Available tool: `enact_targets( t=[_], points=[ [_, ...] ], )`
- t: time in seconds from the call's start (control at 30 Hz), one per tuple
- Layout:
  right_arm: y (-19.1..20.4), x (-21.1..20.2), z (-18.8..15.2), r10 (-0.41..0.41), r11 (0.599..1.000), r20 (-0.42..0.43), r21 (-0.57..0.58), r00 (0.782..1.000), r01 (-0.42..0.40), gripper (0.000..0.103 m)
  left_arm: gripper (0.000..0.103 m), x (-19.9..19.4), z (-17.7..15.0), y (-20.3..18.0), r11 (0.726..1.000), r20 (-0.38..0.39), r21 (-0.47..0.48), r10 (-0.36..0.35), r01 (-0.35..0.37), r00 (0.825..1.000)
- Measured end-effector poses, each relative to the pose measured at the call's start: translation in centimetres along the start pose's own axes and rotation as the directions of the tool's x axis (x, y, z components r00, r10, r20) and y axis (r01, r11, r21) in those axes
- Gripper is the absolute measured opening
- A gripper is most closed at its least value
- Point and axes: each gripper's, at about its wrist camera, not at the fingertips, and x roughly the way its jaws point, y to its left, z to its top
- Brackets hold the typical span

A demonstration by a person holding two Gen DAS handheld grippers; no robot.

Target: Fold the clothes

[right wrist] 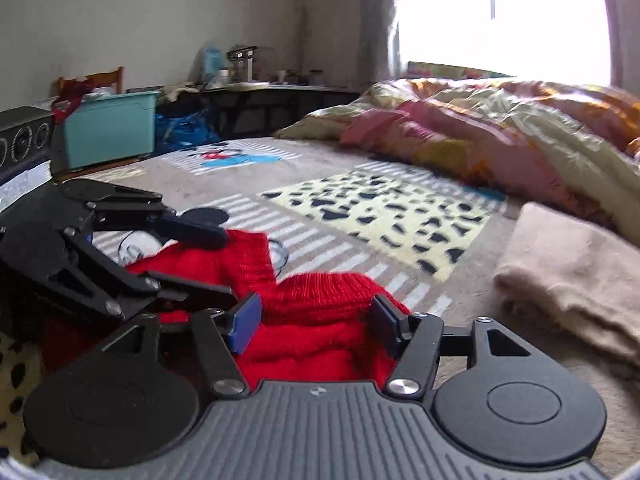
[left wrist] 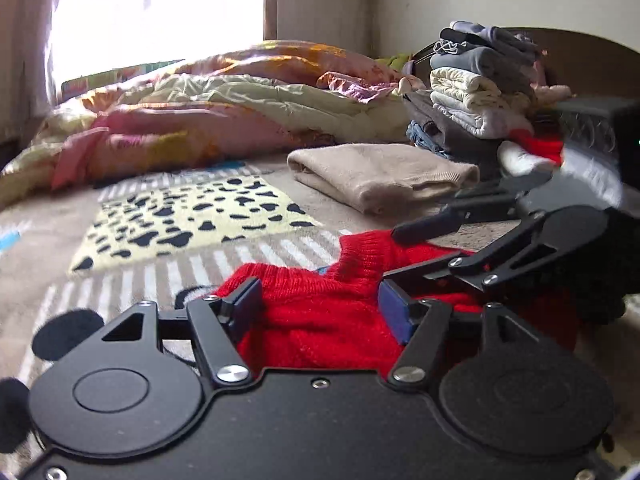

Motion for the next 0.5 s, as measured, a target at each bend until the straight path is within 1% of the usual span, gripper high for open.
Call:
enact_targets(
  t=[0.07,0.23,0.37,0.5],
  points=[
    [-1.0,0.4,-0.6,0.041,0.997,0.009,0.065,0.999,-0.041,0.064,0.064,0.5,-0.4,0.2,1.000,-0.015,-0.014,-0.020,0.019,1.000],
    [-1.4,1.0,-0.9,0.074,0.994,-0.007,0.081,0.997,-0.073,0.065,0.064,1.3,-0.4,0.5,0.997,-0.055,-0.048,-0.055,0.053,0.997],
    [-1.4,1.4,-0.9,0.077,0.994,-0.018,0.084,0.997,-0.076,0.065,0.064,1.0,-0.4,0.0,0.999,-0.048,-0.023,-0.031,0.030,0.998],
    [-0.6,0.9,-0.4,0.034,0.997,-0.032,0.064,0.999,-0.032,0.065,0.064,0.5,-0.4,-0.6,1.000,-0.034,0.002,0.001,-0.001,0.999]
  ],
)
